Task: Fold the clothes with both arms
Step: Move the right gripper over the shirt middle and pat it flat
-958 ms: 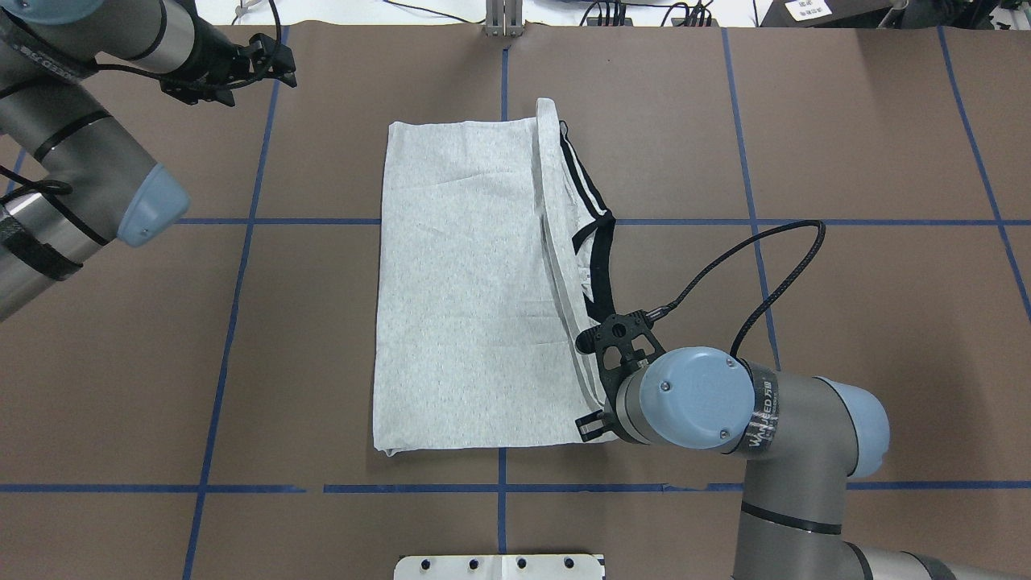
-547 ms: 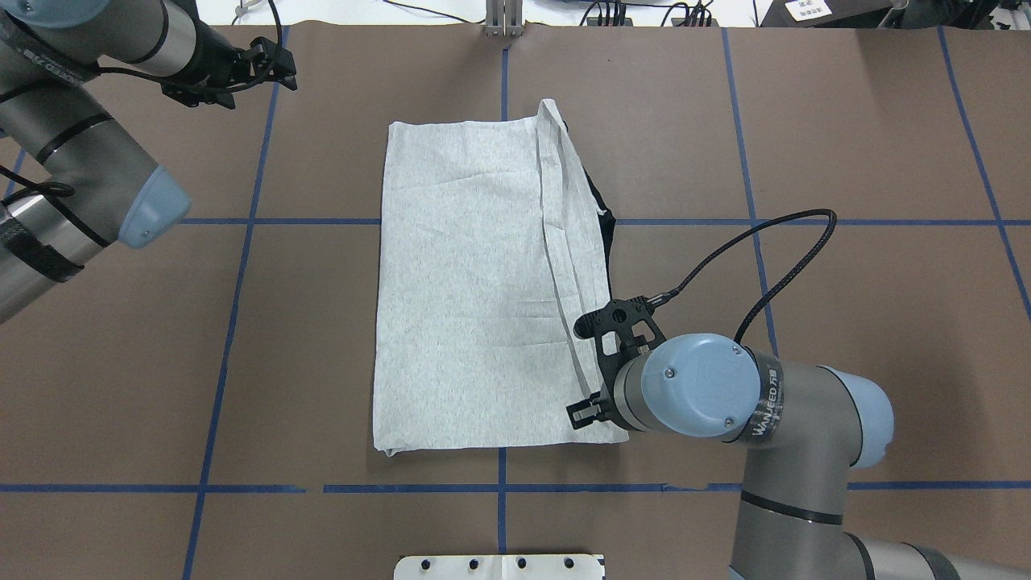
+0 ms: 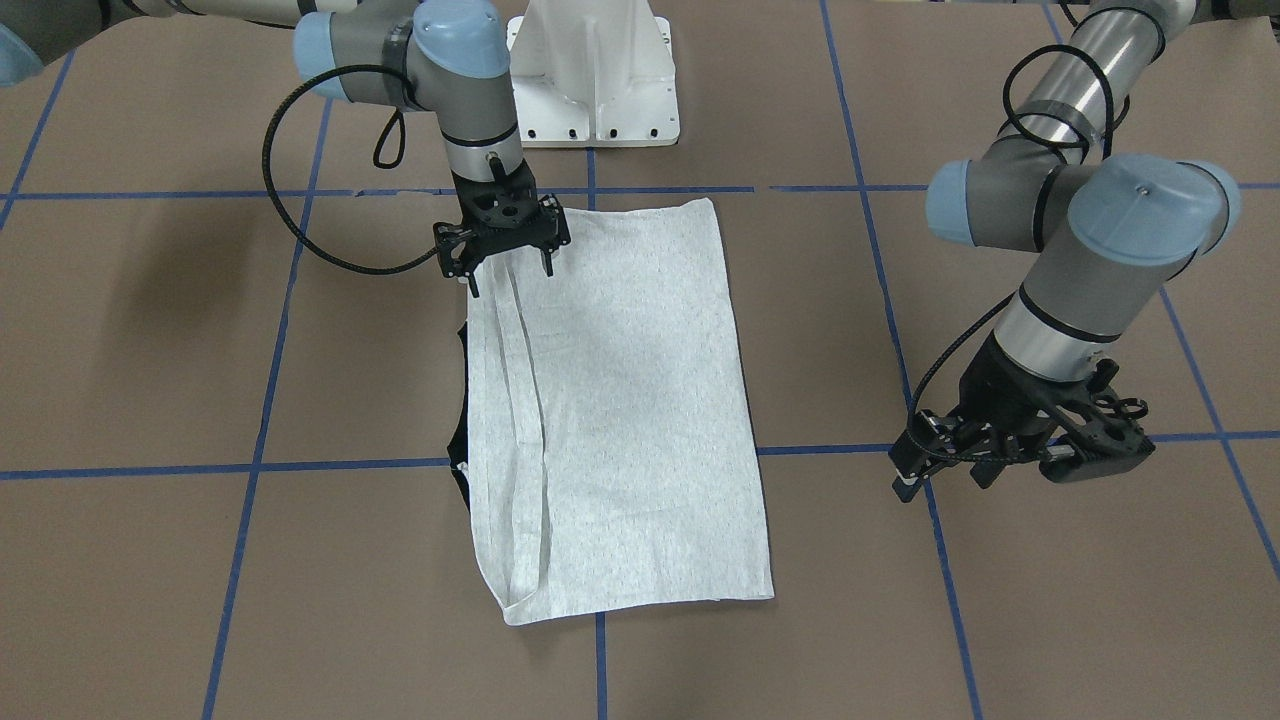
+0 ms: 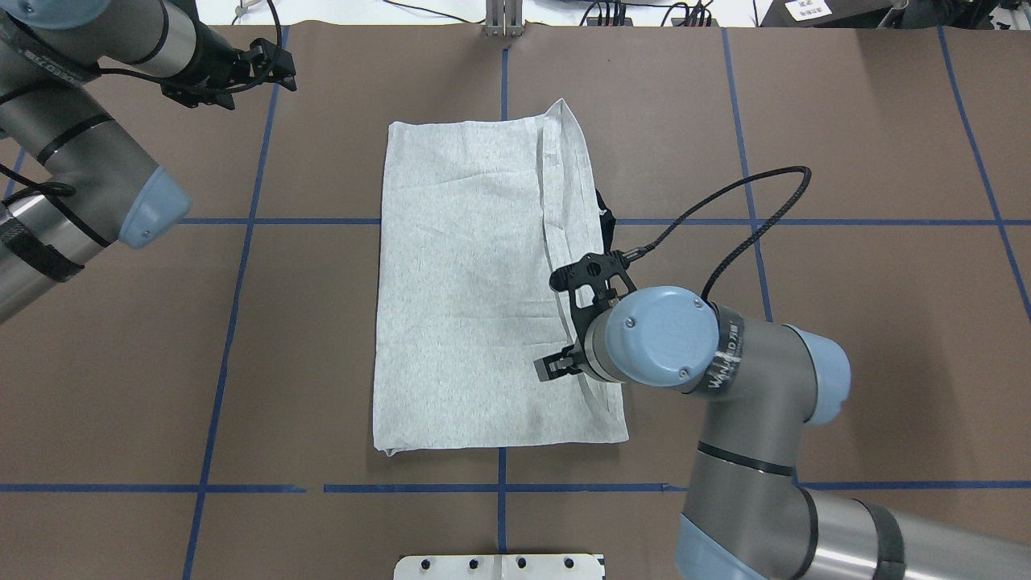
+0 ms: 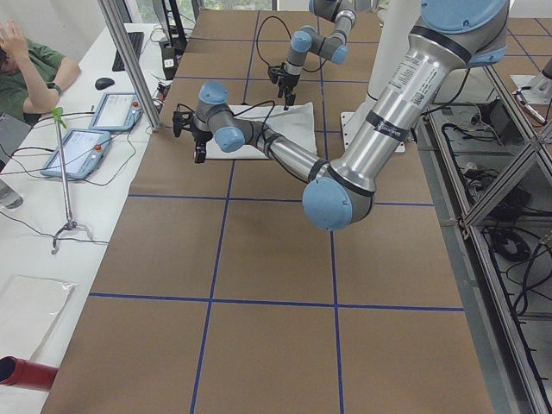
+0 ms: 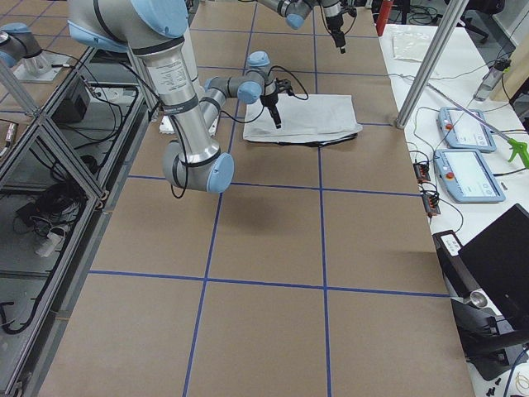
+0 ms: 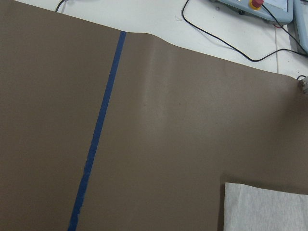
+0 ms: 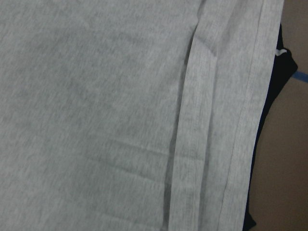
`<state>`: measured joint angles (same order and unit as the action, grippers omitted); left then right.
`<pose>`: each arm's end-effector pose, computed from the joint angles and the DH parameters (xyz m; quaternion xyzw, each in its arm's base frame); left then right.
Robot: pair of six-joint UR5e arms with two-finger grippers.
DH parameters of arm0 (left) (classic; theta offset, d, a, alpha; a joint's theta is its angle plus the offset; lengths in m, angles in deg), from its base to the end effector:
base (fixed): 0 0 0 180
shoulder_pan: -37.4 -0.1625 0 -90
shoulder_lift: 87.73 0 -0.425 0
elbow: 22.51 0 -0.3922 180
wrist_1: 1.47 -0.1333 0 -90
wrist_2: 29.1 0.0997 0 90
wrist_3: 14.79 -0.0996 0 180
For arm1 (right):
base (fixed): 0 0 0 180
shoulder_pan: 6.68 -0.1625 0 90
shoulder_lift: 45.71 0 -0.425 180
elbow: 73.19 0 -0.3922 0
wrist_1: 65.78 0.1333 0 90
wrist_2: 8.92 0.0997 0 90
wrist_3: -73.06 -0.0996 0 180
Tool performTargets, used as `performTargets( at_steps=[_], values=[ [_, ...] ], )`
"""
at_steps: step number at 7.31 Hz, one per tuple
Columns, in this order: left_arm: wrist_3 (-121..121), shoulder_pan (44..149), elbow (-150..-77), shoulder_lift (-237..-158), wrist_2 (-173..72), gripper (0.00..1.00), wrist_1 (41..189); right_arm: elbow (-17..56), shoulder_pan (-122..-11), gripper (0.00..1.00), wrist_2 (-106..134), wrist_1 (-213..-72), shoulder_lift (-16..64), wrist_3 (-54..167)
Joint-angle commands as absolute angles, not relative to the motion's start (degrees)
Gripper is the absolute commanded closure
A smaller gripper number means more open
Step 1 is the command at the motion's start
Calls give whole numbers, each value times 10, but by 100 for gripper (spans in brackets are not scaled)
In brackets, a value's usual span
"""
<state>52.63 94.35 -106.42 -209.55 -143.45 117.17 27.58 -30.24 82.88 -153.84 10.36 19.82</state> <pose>0.3095 -0.6448 0.3252 0.1415 0.4633 -0.1649 0.8592 -0.5500 -0.3819 0.2351 0.1864 -0.3495 -0.1117 0.9114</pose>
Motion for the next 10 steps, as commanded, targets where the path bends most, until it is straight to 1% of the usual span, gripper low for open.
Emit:
performTargets(
  at_steps=[1, 4, 10],
  values=[
    [527, 944, -1063, -2096, -1434, 0, 1173, 231, -316, 0, 817, -1541, 77, 233],
    [527, 944, -1057, -2096, -1434, 0, 1174, 202, -318, 0, 818, -1542, 76, 251],
    [528, 943, -1057, -2098, -1434, 0, 1174, 180, -318, 0, 825, -1552, 75, 254]
  ],
)
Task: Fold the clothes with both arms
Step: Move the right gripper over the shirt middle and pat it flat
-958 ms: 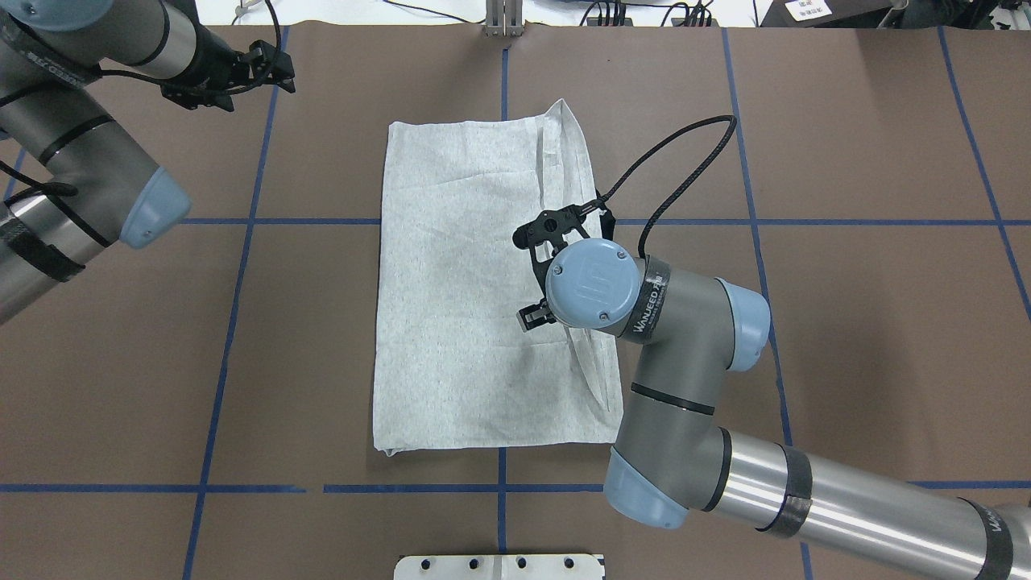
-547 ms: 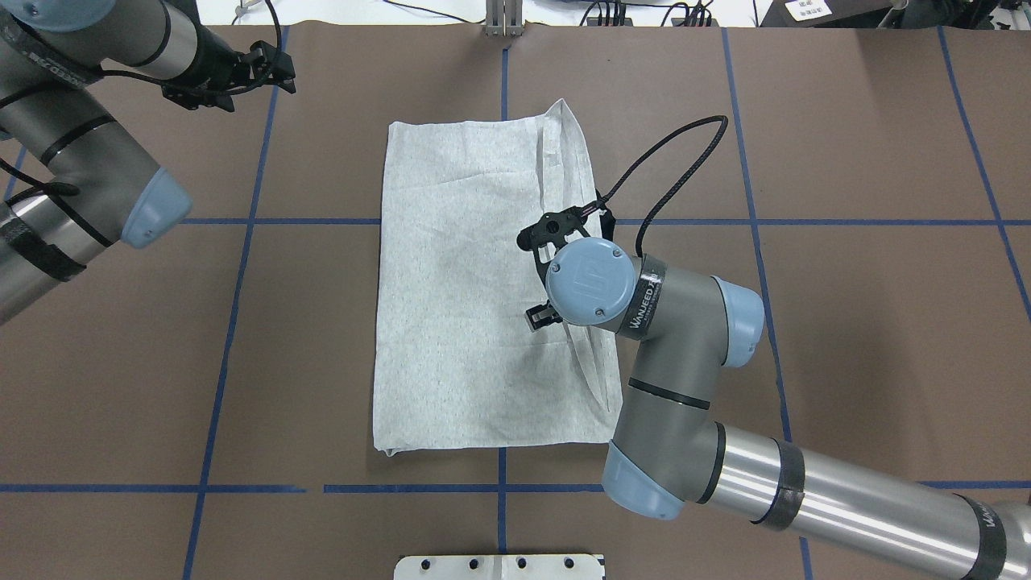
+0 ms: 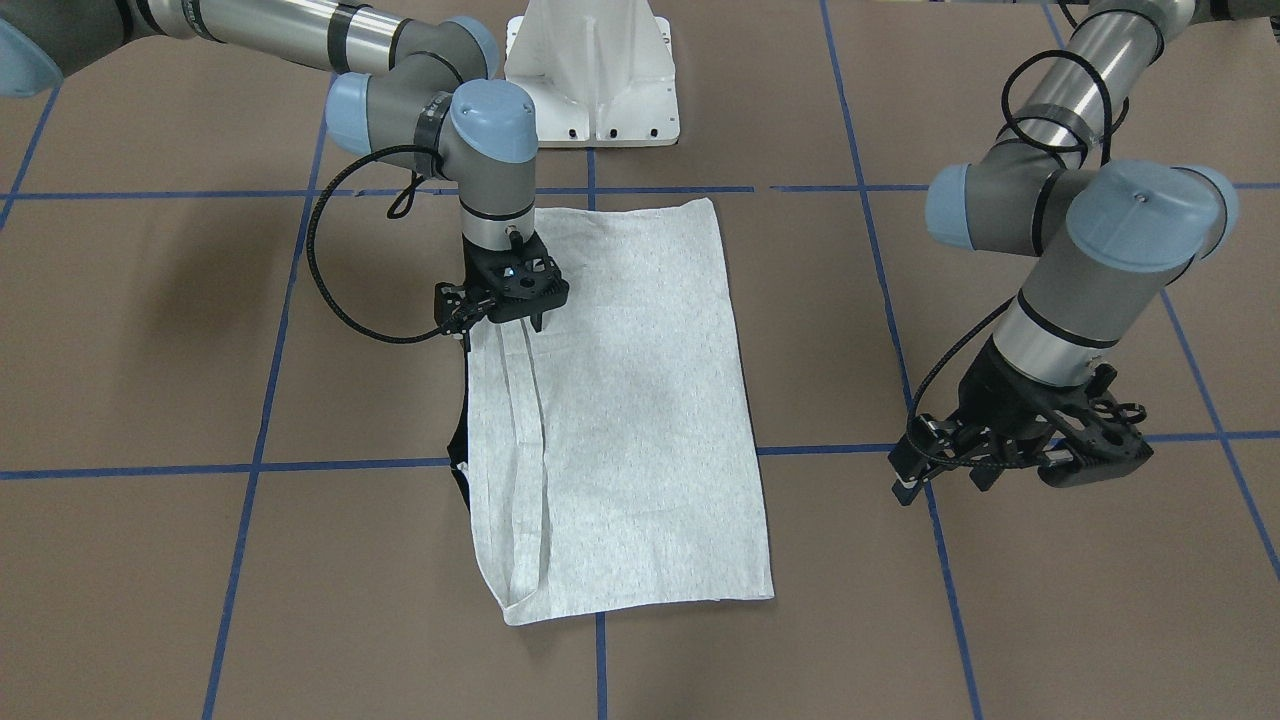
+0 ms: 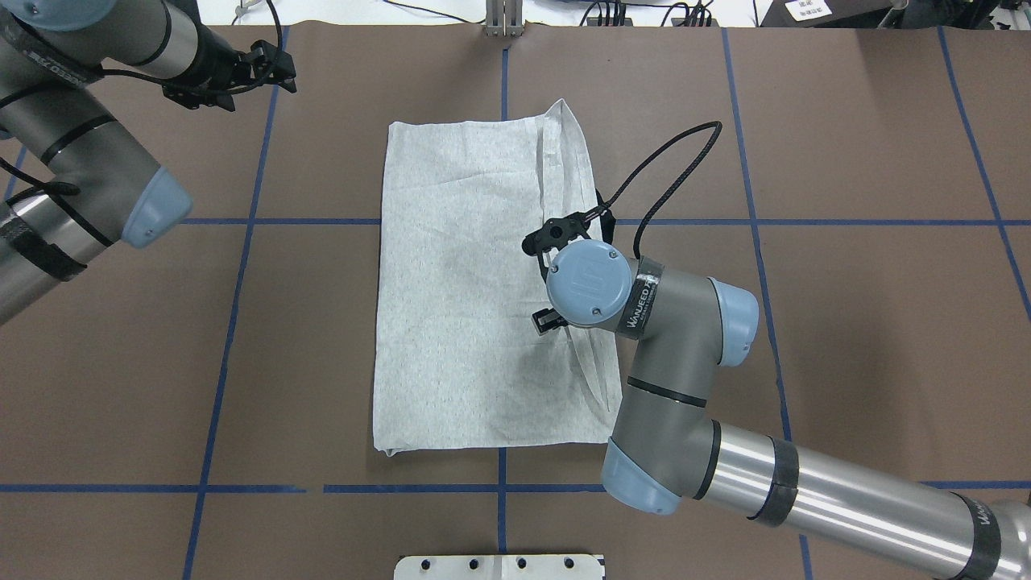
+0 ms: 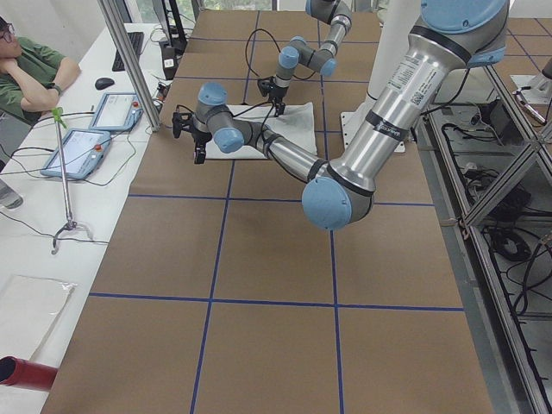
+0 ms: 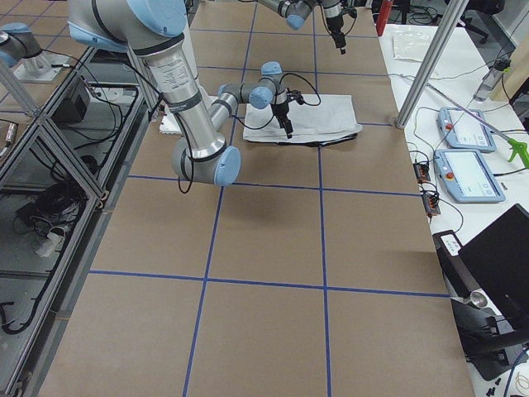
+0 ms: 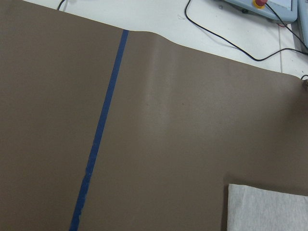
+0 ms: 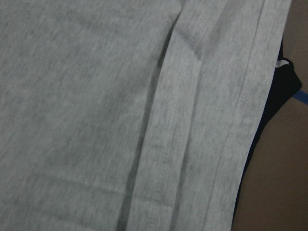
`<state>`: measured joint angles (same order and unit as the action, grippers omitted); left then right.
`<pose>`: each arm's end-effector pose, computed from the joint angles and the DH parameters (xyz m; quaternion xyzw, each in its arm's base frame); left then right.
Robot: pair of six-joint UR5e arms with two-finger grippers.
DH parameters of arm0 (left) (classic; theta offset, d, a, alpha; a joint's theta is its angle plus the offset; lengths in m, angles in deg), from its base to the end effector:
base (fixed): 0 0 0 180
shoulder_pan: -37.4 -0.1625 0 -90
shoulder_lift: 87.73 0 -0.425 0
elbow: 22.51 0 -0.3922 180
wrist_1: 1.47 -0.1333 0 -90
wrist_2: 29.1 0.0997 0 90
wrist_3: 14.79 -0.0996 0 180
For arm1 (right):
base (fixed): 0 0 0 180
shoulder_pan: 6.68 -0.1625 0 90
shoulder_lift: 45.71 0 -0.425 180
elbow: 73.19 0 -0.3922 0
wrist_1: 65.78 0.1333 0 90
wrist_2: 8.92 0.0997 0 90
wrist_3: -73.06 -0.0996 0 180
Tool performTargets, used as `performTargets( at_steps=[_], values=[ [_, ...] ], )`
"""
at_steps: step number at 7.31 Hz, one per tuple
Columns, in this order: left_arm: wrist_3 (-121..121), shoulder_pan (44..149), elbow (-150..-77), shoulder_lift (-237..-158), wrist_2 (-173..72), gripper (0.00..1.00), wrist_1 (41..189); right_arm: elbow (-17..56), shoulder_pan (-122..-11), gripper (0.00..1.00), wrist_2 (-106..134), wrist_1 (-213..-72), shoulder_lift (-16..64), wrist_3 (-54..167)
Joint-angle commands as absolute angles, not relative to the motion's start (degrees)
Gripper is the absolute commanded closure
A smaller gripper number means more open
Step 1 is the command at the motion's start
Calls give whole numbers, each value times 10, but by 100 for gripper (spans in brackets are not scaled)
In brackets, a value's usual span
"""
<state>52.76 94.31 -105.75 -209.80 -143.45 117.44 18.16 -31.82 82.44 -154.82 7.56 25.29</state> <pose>0.3115 -0.6470 0.3271 0.1399 0.4627 -0.1659 0.8595 -0.5808 -0.4172 0.2758 0.1760 -0.2842 -0.1440 0.9314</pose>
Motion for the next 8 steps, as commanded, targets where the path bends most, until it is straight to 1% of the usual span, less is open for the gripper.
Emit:
performTargets(
  at_steps=[1, 8],
  values=[
    [528, 943, -1057, -2098, -1434, 0, 1174, 180, -318, 0, 825, -1552, 76, 253],
    [532, 943, -1057, -2101, -1434, 0, 1174, 180, -330, 0, 834, -1553, 83, 268]
  ],
)
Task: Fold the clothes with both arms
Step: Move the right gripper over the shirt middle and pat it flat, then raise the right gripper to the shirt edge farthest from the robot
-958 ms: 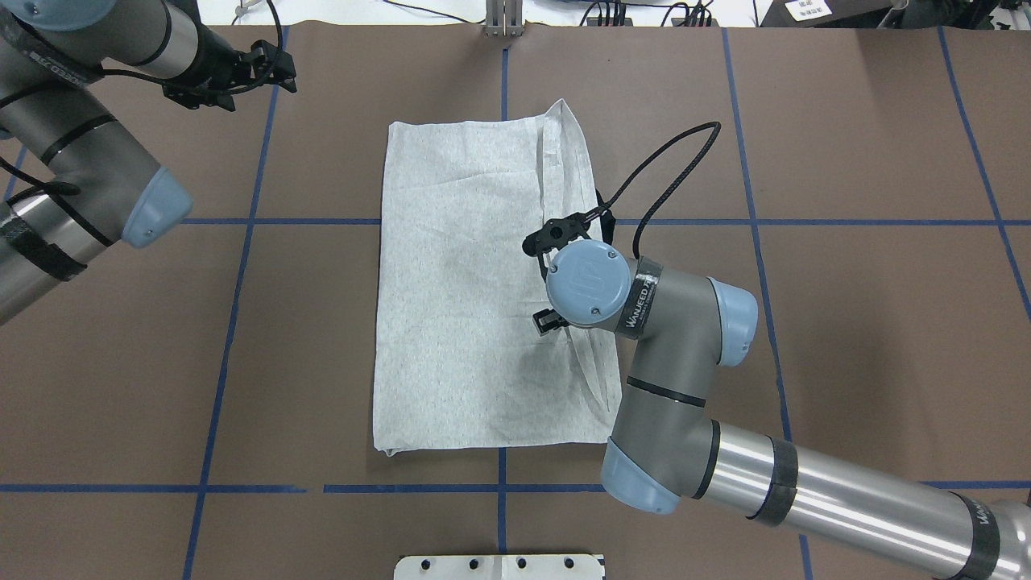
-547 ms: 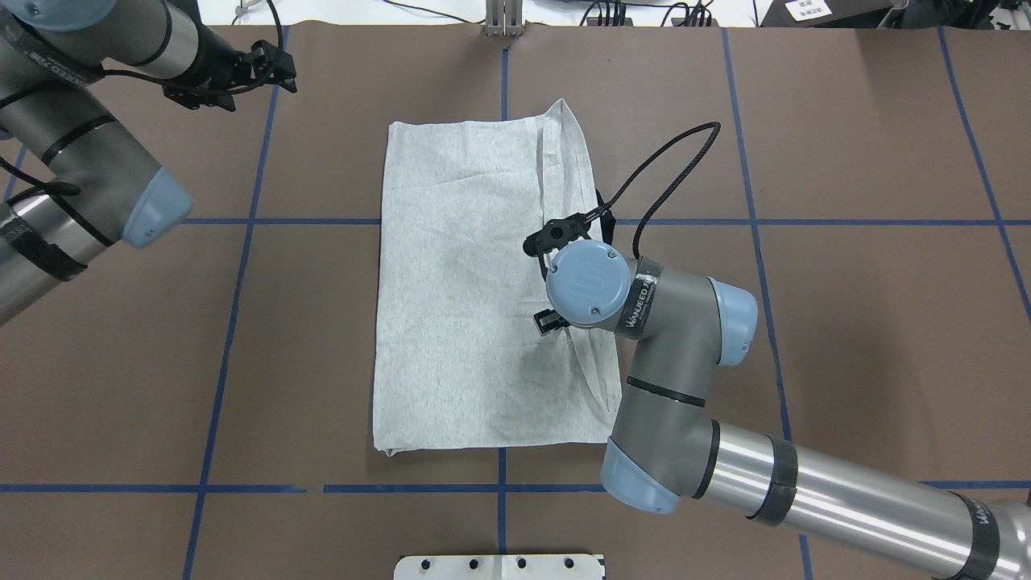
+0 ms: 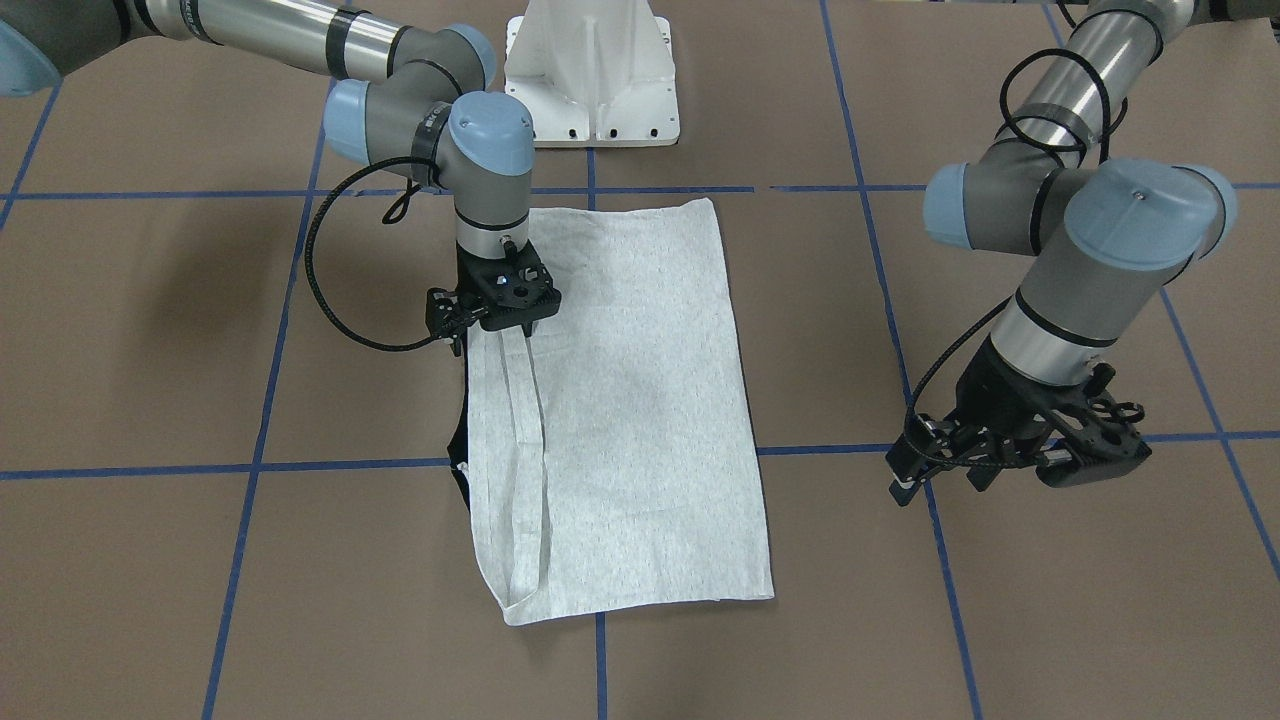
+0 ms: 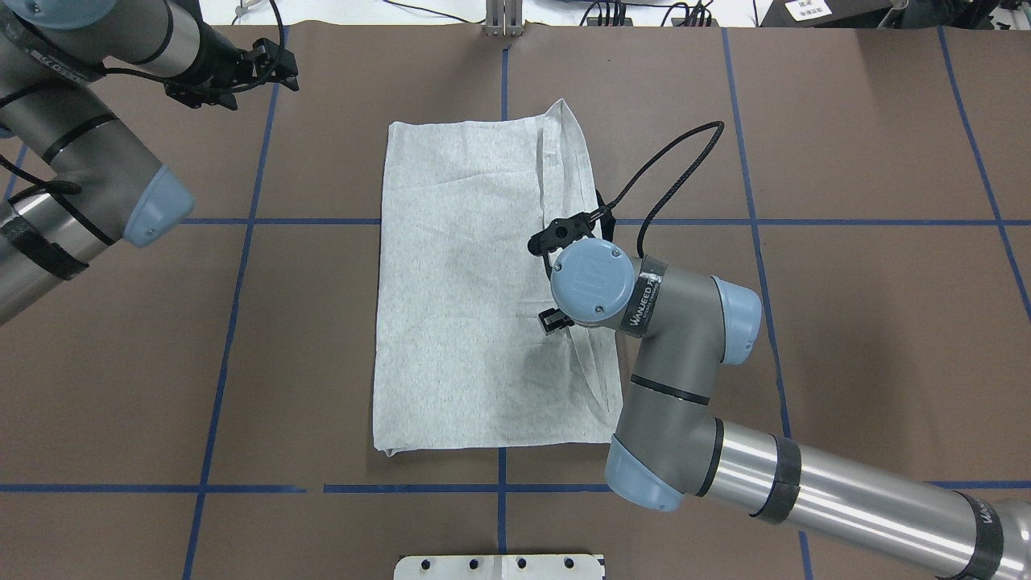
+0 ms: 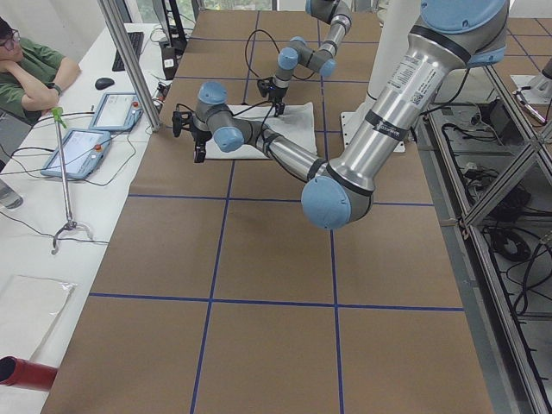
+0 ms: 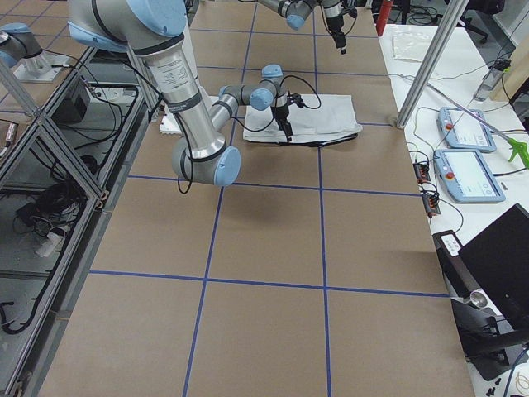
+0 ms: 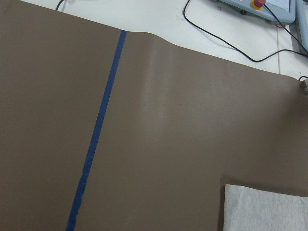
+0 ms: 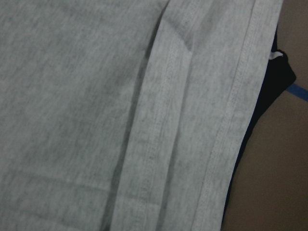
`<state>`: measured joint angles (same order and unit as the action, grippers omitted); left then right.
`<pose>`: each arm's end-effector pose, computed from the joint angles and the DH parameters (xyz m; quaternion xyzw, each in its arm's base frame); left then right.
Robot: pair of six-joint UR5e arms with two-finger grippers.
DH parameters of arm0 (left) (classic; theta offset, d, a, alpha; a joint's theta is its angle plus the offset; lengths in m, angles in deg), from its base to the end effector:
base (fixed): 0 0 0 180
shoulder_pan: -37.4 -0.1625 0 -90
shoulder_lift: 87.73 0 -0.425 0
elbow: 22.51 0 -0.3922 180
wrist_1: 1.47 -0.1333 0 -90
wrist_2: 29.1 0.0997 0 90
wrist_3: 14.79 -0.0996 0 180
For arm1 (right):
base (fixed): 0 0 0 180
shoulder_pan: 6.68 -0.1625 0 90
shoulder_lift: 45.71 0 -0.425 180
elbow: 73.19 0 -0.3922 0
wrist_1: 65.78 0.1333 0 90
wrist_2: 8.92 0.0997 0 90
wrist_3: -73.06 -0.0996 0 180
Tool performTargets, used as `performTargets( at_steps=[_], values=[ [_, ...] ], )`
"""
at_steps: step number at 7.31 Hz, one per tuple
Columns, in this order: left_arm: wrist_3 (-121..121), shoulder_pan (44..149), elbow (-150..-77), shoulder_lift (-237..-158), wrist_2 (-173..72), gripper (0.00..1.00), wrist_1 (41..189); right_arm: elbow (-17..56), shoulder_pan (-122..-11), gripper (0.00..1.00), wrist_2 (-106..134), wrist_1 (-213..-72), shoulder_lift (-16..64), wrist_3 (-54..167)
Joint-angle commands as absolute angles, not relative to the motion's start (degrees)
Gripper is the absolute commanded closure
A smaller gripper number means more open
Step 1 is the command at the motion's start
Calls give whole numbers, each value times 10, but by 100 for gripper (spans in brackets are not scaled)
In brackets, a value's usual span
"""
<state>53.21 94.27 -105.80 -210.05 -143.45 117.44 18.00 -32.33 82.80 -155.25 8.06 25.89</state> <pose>0.3123 -0.6472 0.3236 0.1396 0.4649 -0.1682 0.8580 -0.5769 -0.4216 0.2842 0.1712 -0.2768 -0.1461 0.9342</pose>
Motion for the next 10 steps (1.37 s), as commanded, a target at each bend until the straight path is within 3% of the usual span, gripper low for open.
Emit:
performTargets(
  at_steps=[1, 4, 7, 9, 10],
  values=[
    [533, 941, -1057, -2101, -1434, 0, 1174, 187, -341, 0, 847, -1564, 84, 281],
    [534, 931, -1057, -2103, -1434, 0, 1174, 213, -361, 0, 860, -1569, 125, 316],
    [533, 930, -1058, -2103, -1434, 0, 1174, 230, -382, 0, 880, -1567, 117, 315],
    [530, 930, -1057, -2102, -1434, 0, 1174, 213, -398, 0, 879, -1568, 78, 314],
    [528, 931, -1057, -2100, -1434, 0, 1174, 169, -406, 0, 879, -1567, 35, 312]
  ],
)
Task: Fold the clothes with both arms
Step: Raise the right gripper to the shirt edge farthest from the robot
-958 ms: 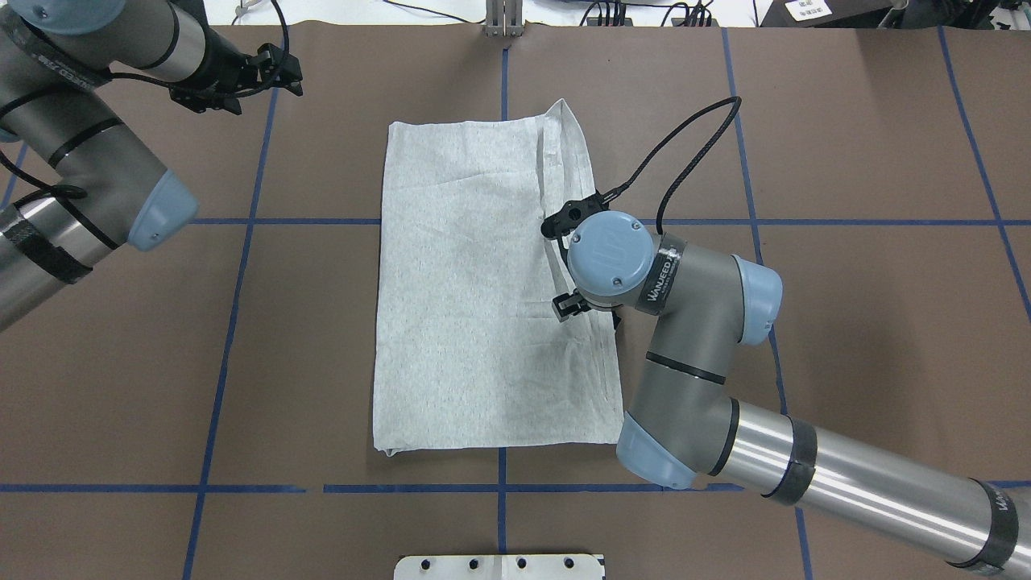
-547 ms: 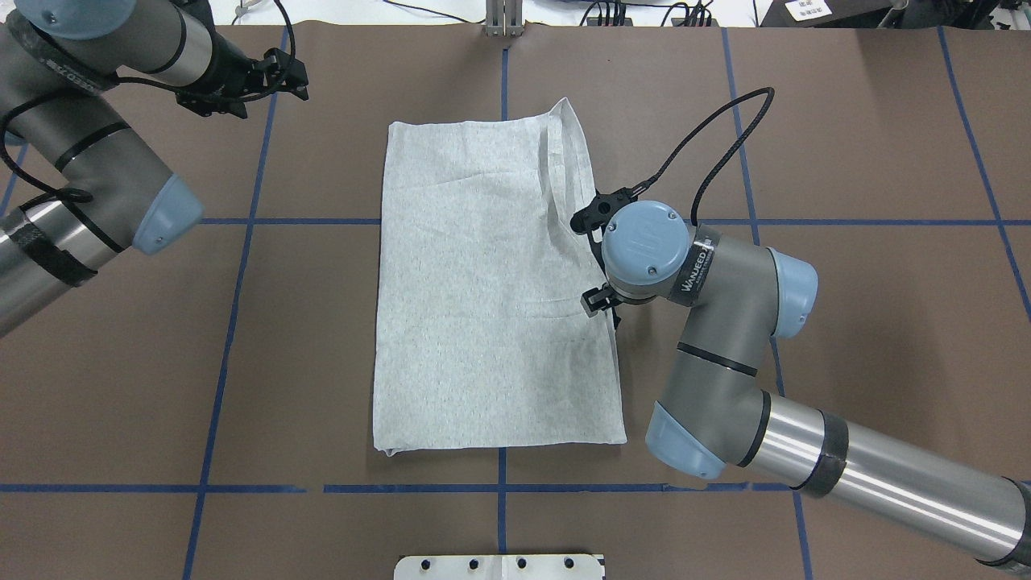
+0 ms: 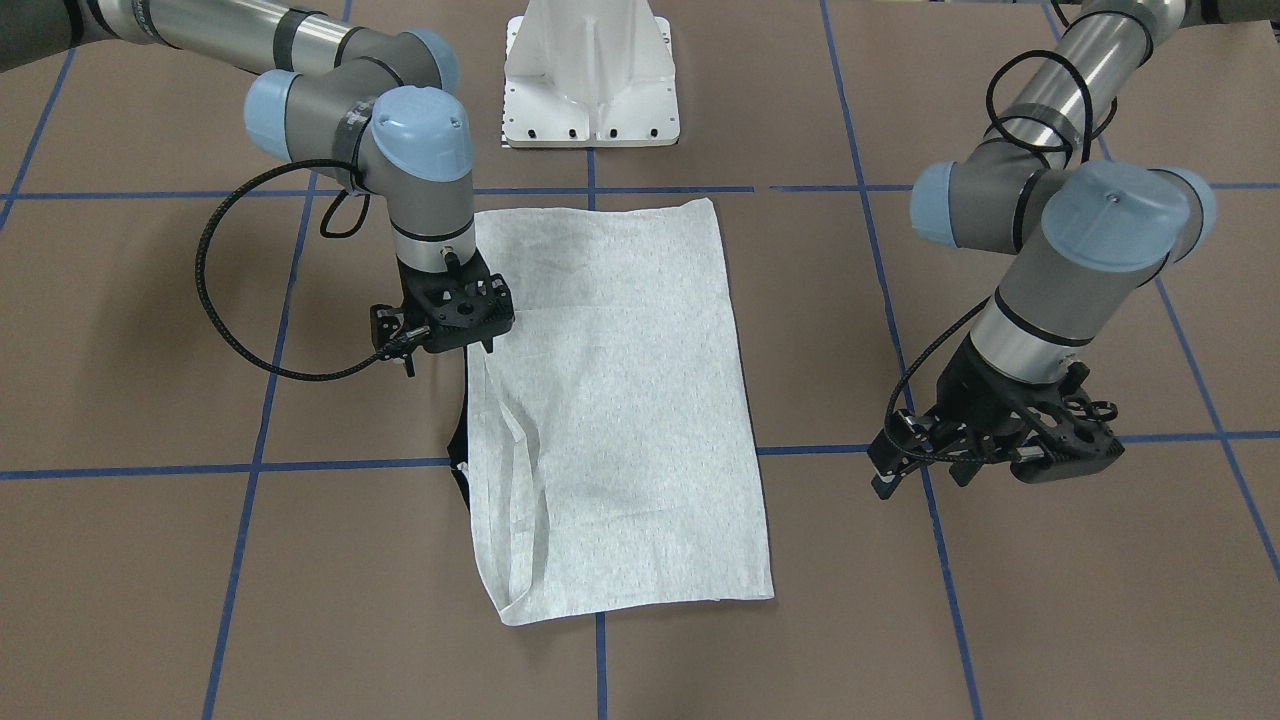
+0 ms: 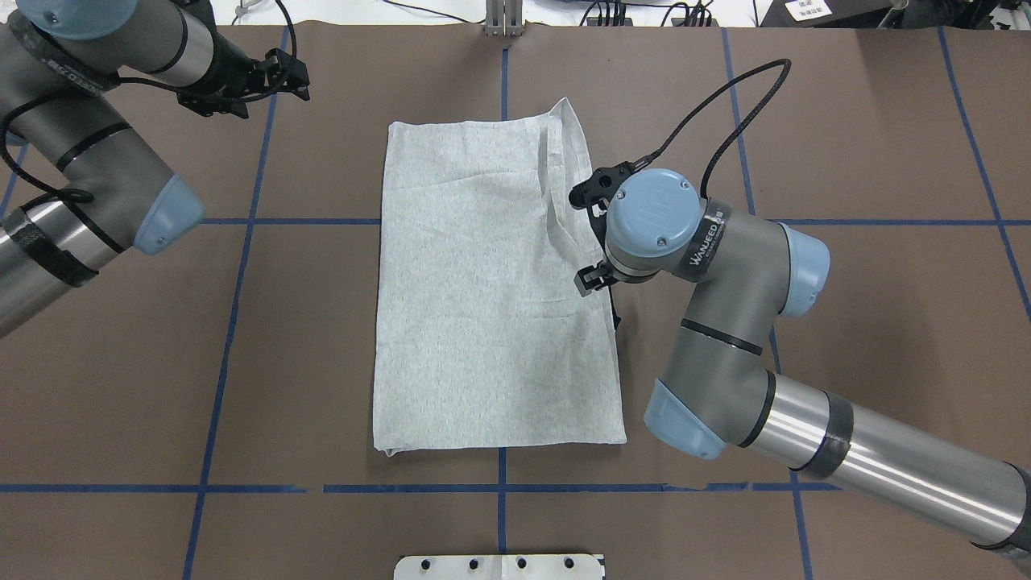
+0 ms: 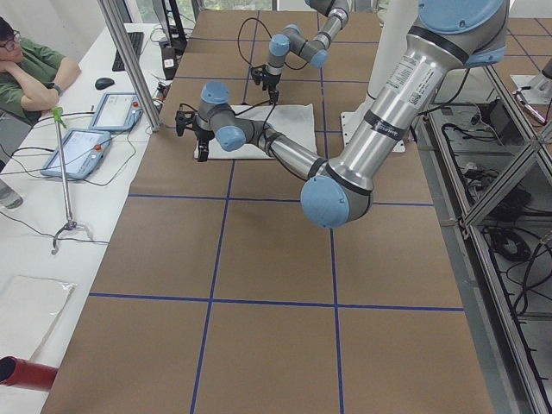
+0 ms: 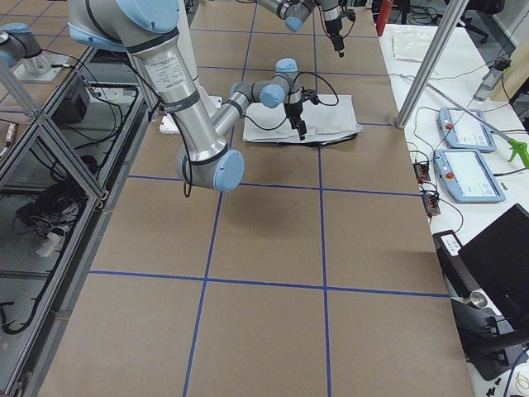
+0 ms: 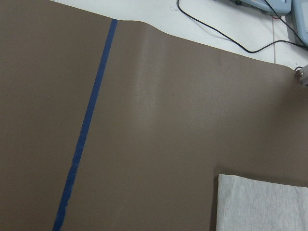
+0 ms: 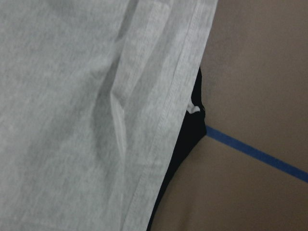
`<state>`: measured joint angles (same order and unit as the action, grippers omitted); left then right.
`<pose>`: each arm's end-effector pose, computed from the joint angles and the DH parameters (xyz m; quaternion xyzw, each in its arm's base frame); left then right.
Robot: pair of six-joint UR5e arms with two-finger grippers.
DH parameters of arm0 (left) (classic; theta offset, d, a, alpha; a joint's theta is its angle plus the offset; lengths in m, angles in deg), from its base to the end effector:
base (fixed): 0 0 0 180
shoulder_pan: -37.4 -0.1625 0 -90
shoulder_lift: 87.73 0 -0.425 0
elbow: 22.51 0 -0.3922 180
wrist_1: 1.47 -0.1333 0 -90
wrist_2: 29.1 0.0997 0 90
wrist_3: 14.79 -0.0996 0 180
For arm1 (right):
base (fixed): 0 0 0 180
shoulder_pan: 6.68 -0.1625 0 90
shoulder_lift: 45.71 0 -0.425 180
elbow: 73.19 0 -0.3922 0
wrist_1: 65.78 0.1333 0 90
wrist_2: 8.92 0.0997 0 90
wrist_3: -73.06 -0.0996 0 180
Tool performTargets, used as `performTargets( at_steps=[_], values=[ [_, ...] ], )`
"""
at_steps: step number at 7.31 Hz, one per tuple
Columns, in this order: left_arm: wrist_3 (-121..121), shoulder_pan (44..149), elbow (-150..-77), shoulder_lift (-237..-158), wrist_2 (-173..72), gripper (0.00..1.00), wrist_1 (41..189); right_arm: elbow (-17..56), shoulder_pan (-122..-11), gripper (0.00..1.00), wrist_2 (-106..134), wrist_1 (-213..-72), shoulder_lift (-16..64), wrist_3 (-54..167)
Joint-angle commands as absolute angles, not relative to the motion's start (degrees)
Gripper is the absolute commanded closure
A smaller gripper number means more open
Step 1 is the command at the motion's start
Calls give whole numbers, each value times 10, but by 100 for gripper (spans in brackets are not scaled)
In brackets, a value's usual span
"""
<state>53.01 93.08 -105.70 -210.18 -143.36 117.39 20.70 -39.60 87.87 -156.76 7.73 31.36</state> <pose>0.3260 -0.6413 0.3230 0.1361 0.4656 -0.1582 0.8600 -0.5144 -0.4778 0.2624 0.1771 -0.2922 -0.1455 0.9285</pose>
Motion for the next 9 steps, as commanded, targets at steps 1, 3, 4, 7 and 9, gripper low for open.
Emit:
performTargets(
  at_steps=[1, 3, 4, 7, 9],
  values=[
    [528, 931, -1057, -2099, -1434, 0, 1174, 93, -407, 0, 876, -1563, -23, 312],
    [527, 931, -1051, -2099, -1434, 0, 1174, -21, -415, 0, 870, -1498, -70, 312],
    [528, 931, -1043, -2099, -1434, 0, 1188, -34, -418, 0, 869, -1491, -69, 315],
    [528, 931, -1028, -2099, -1434, 0, 1210, -34, -438, 0, 885, -1491, -58, 327],
    [528, 931, -1028, -2101, -1434, 0, 1210, -32, -453, 0, 899, -1490, -28, 350]
  ],
)
